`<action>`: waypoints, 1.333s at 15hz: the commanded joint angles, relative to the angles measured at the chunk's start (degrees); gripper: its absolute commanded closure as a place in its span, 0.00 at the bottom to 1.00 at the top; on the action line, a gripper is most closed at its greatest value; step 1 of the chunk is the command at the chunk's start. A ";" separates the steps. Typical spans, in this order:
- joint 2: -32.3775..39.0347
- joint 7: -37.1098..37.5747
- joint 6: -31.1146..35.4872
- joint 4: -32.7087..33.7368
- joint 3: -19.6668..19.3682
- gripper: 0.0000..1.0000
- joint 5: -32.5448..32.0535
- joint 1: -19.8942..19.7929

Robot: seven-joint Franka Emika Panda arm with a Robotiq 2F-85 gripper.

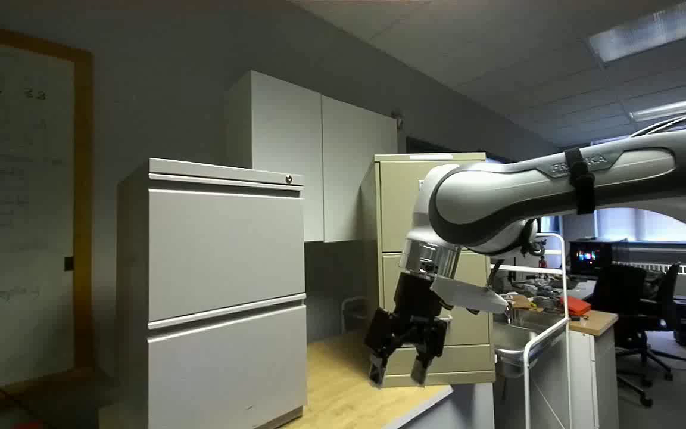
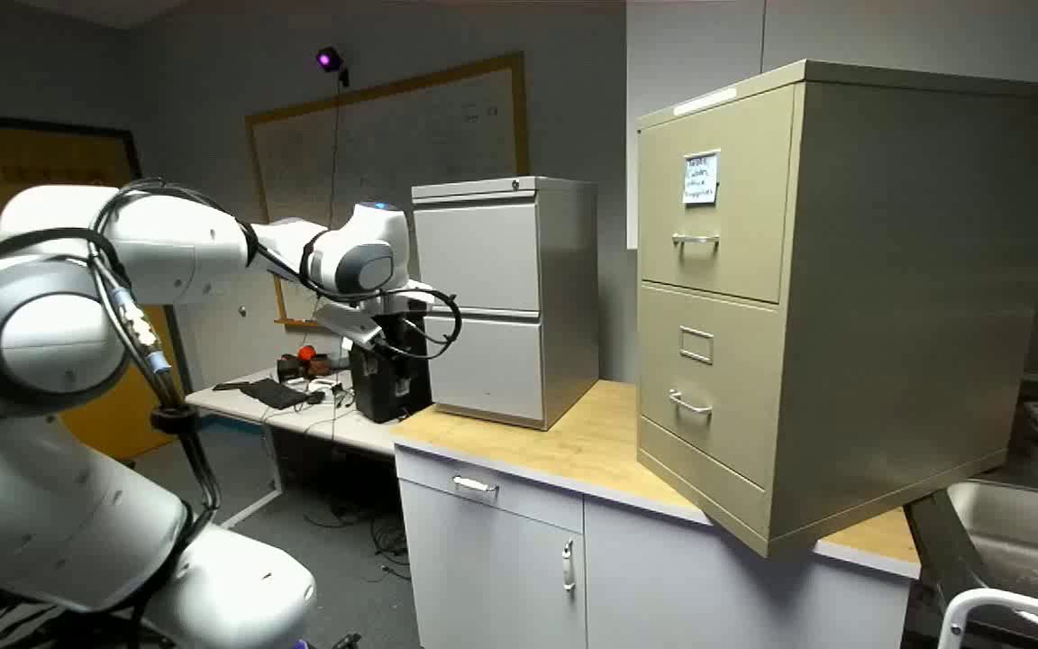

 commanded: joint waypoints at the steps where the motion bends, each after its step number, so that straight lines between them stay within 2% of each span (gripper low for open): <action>1: -0.01 -0.31 -0.18 0.19 0.56 0.00 0.35 -0.75; 9: 0.31 -0.44 0.20 0.43 0.29 0.00 0.43 -0.94; 13: 4.20 -1.18 7.79 2.55 -1.44 0.00 1.15 -2.73; 16: 8.78 -0.06 14.93 5.58 -4.76 0.00 3.91 -4.71; 20: 16.10 0.83 21.27 11.44 -10.03 0.00 9.16 -7.52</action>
